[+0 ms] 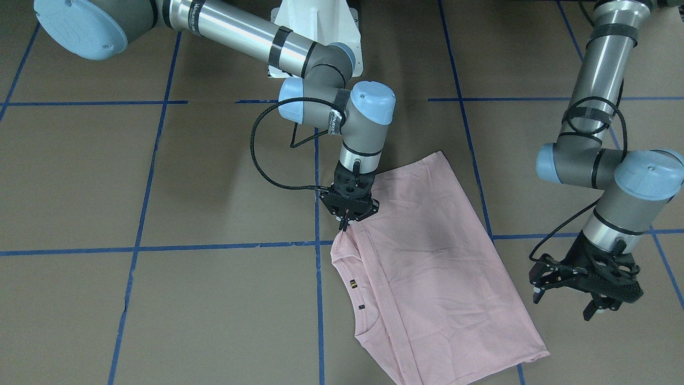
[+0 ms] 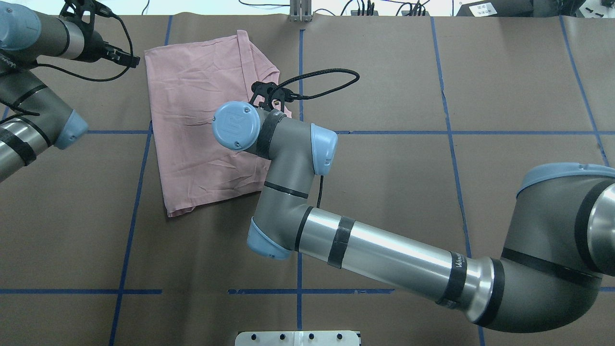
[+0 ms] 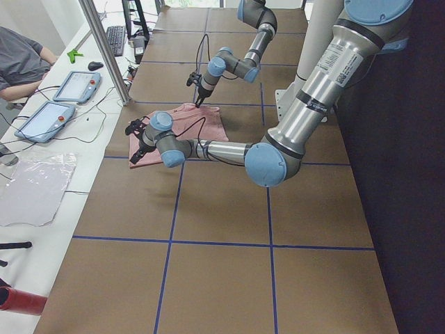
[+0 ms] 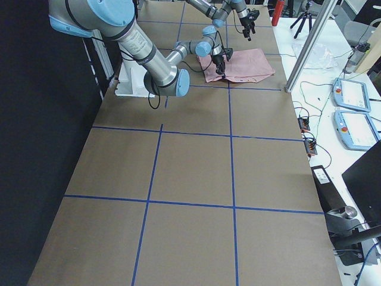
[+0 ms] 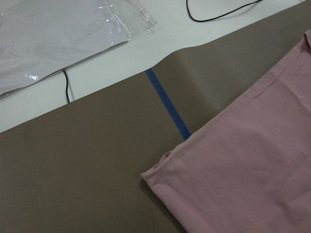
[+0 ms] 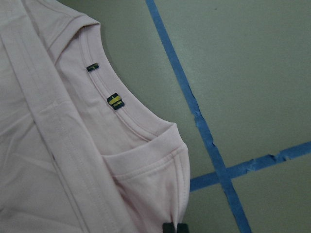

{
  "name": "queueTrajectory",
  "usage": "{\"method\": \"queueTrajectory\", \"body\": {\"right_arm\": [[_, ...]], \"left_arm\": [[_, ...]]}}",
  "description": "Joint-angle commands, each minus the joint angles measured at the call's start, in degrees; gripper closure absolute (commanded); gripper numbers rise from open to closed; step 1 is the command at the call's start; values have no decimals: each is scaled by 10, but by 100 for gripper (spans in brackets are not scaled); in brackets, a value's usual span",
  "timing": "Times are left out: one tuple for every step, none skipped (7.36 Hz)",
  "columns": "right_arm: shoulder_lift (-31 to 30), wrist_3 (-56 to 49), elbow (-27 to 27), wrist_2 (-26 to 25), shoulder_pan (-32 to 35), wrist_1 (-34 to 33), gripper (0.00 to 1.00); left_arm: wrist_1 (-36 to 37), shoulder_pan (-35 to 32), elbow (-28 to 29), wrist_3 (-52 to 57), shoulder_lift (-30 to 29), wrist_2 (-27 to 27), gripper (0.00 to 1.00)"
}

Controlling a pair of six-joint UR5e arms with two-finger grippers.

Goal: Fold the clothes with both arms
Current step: 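Drag the shirt with the right gripper toward the robot to straighten it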

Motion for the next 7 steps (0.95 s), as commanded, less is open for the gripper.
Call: {"method": "queueTrajectory", "body": {"right_arm": [[-68, 6, 116, -3, -12, -43, 100], [-126, 7, 183, -37, -41, -44, 100], [-199, 7, 268, -71, -74, -46, 100], [-270, 7, 349, -115, -115, -51, 100], [-322, 7, 405, -133, -138, -52, 100], [-355, 9, 433, -150, -155, -52, 100], [-363, 9, 438, -156, -163, -52, 78]], "left_arm": [[0, 2, -8, 0, 4, 0, 0], [0, 3, -8, 0, 4, 0, 0], [0, 4, -8, 0, 4, 0, 0], [0, 5, -8, 0, 4, 0, 0], [0, 6, -8, 0, 4, 0, 0], [0, 7, -8, 0, 4, 0, 0], [0, 7, -8, 0, 4, 0, 0]]}}
